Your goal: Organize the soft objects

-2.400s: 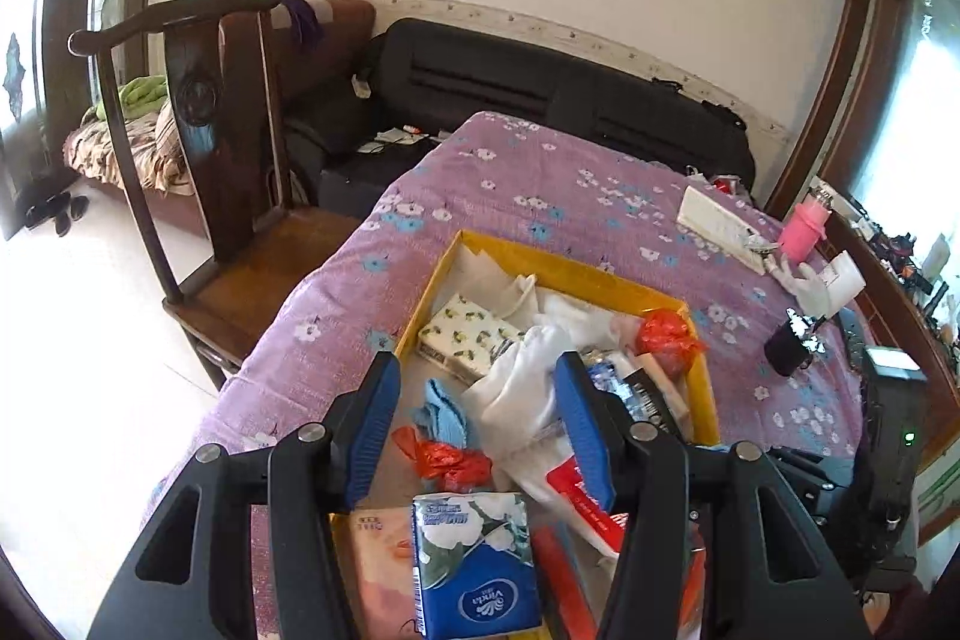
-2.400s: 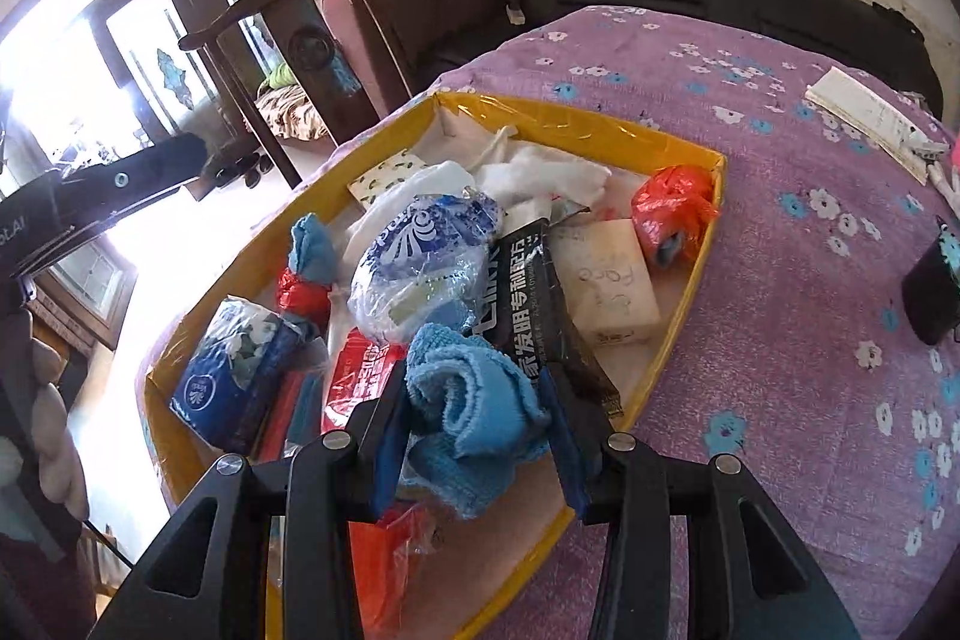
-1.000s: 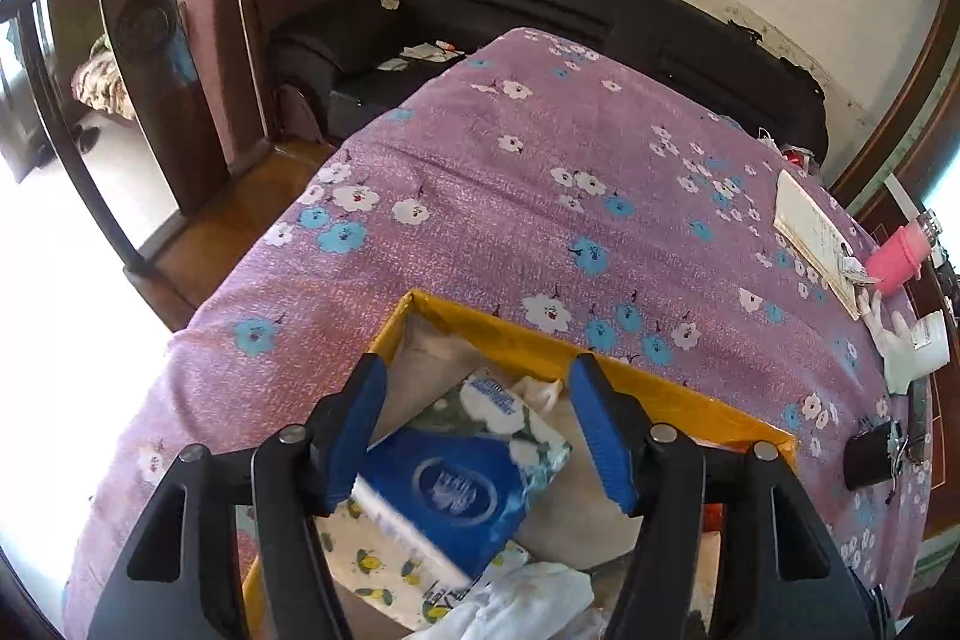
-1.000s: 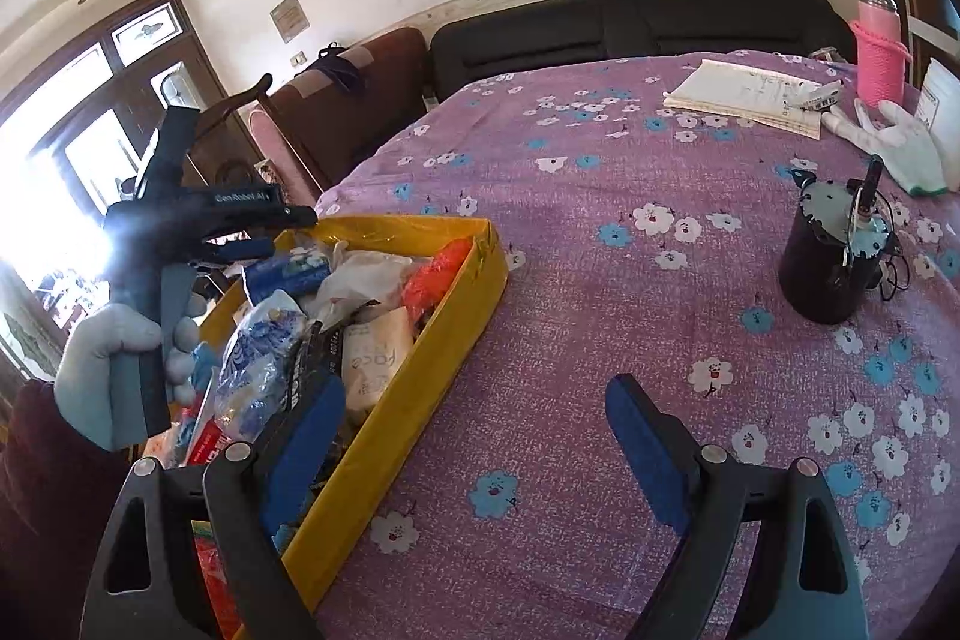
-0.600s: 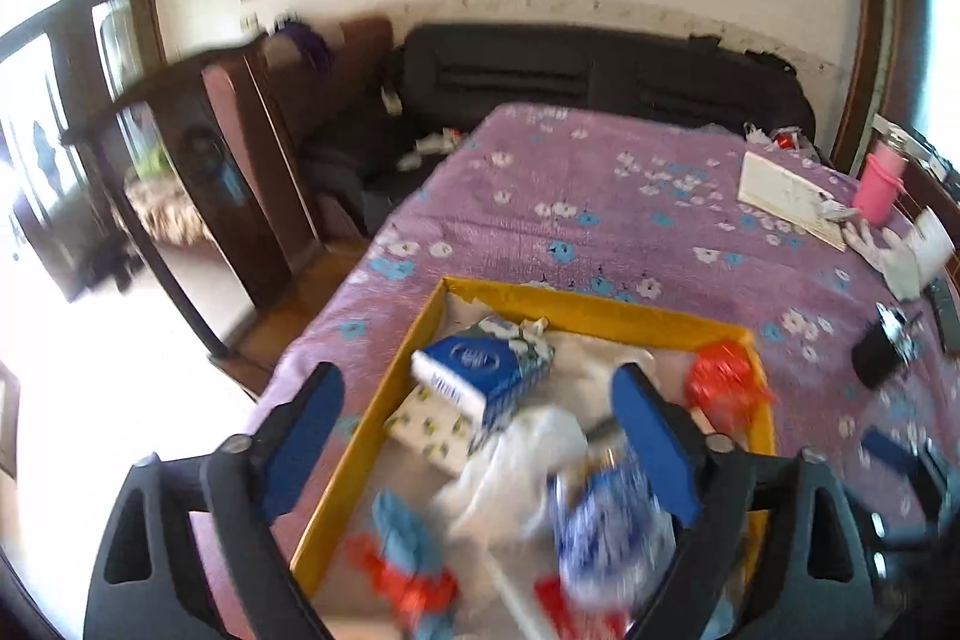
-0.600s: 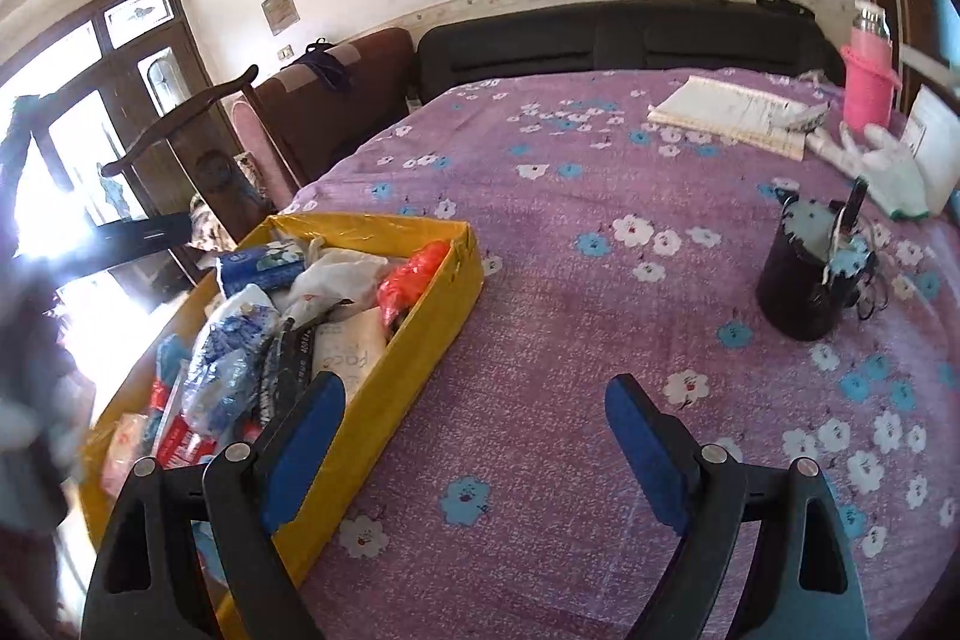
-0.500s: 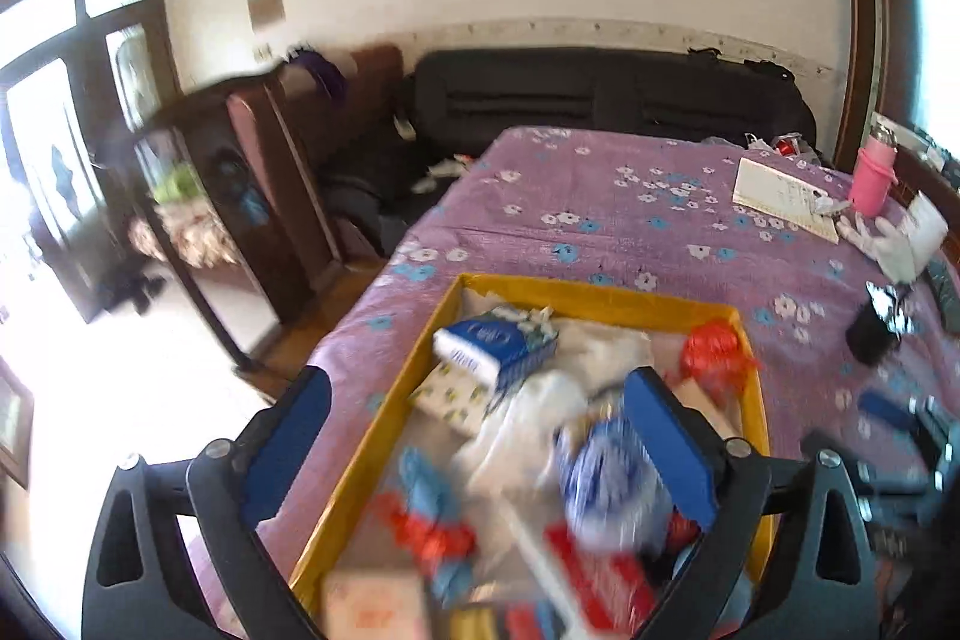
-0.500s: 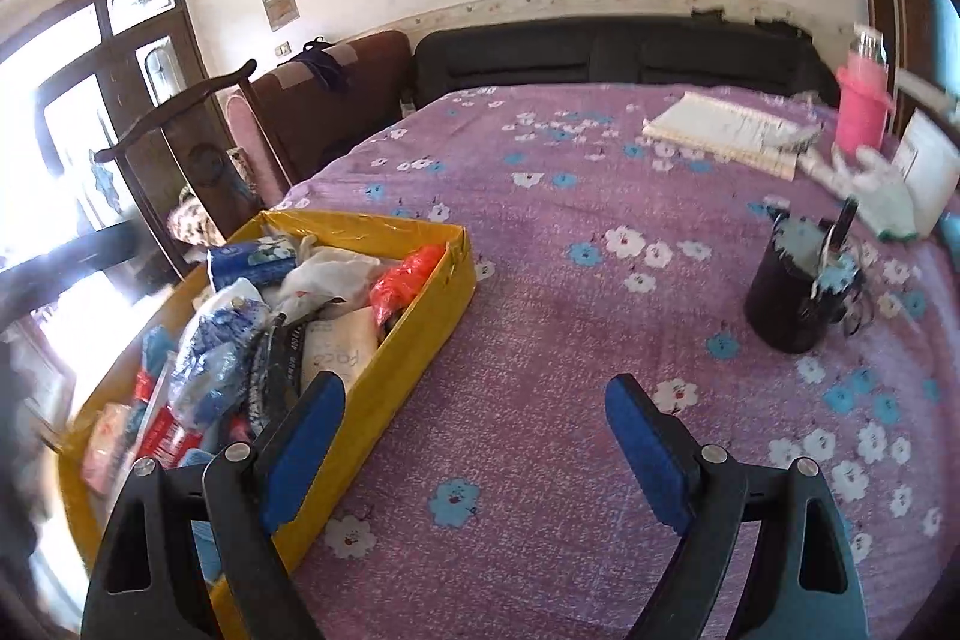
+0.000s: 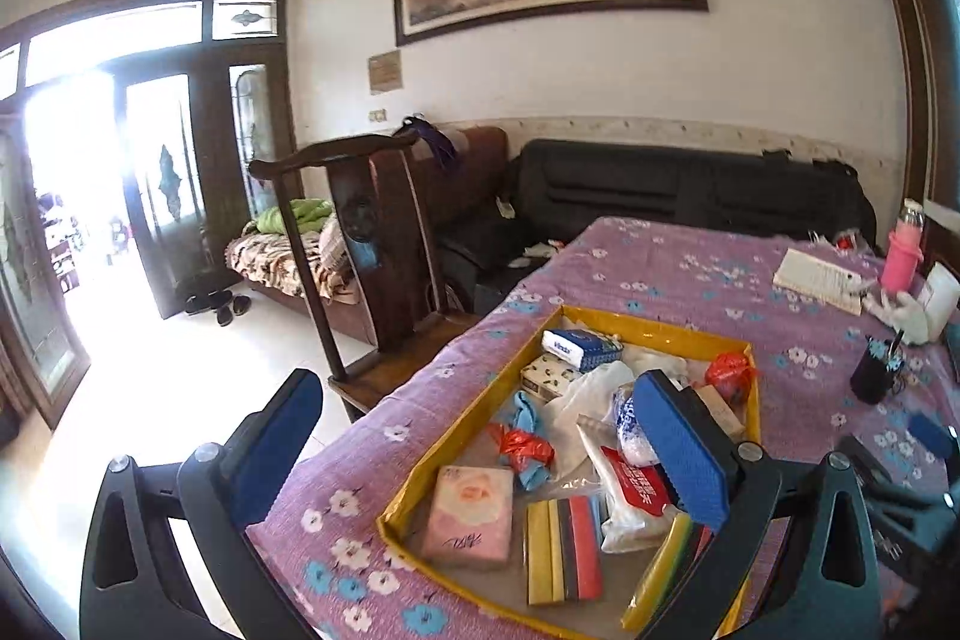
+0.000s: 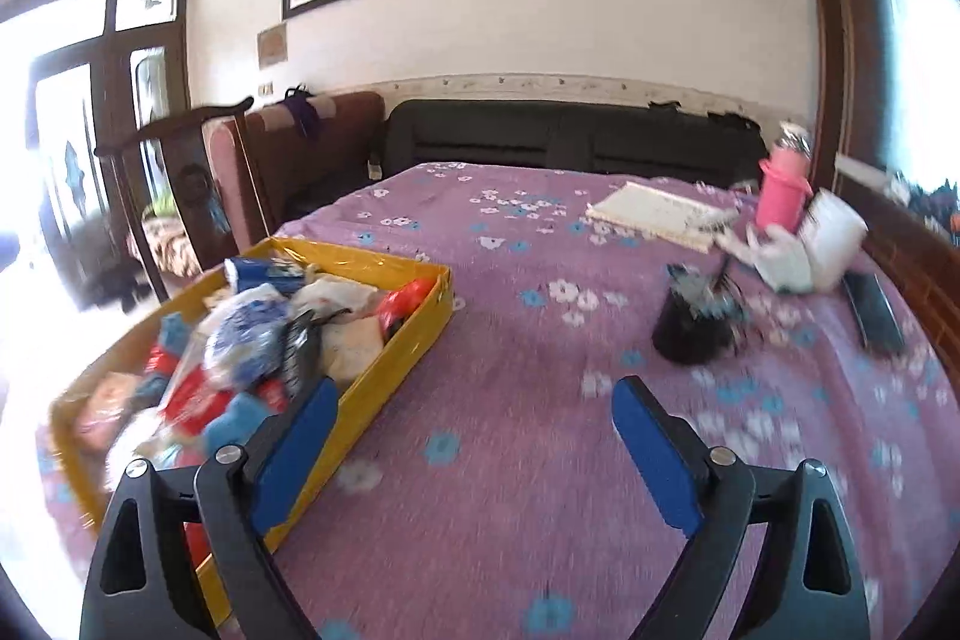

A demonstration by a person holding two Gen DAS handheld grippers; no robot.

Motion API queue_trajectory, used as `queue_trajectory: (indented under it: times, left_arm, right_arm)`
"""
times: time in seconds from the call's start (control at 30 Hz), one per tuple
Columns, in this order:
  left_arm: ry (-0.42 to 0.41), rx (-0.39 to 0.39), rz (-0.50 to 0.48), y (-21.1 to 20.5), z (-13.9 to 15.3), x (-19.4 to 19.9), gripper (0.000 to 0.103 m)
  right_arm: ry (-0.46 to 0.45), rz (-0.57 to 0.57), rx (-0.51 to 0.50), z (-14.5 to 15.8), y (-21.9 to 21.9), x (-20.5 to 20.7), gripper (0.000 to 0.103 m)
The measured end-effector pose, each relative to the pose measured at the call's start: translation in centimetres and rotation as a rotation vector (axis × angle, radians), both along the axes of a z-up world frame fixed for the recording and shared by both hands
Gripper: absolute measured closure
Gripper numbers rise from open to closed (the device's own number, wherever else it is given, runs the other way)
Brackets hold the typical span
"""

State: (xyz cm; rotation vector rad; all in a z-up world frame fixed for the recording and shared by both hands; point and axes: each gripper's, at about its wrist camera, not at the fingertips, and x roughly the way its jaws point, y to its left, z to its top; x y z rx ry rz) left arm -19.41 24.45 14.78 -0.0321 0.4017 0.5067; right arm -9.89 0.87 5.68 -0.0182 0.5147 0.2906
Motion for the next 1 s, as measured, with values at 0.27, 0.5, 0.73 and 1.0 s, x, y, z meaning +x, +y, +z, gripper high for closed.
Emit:
queue_trajectory:
  times: [0.27, 0.5, 0.73, 1.0]
  left_arm:
    - [-0.006, -0.022, 0.028, -1.0, -0.3, -2.3, 0.0]
    - [-0.024, -0.004, 0.048, -1.7, 0.0, -3.7, 0.0]
    - [0.001, 0.01, 0.051, -2.7, -0.8, -3.5, 0.0]
    - [0.143, 0.01, -0.016, -2.9, -2.9, -0.2, 0.0]
  right_arm:
    - [0.014, 0.025, 0.029, 0.1, -0.8, -4.2, 0.007]
    - [0.037, 0.046, 0.044, -0.5, -0.7, -5.7, 0.007]
    - [0.063, 0.035, 0.052, -1.3, -1.0, -6.1, 0.007]
    - [0.093, 0.01, 0.056, -2.0, -1.8, -5.7, 0.007]
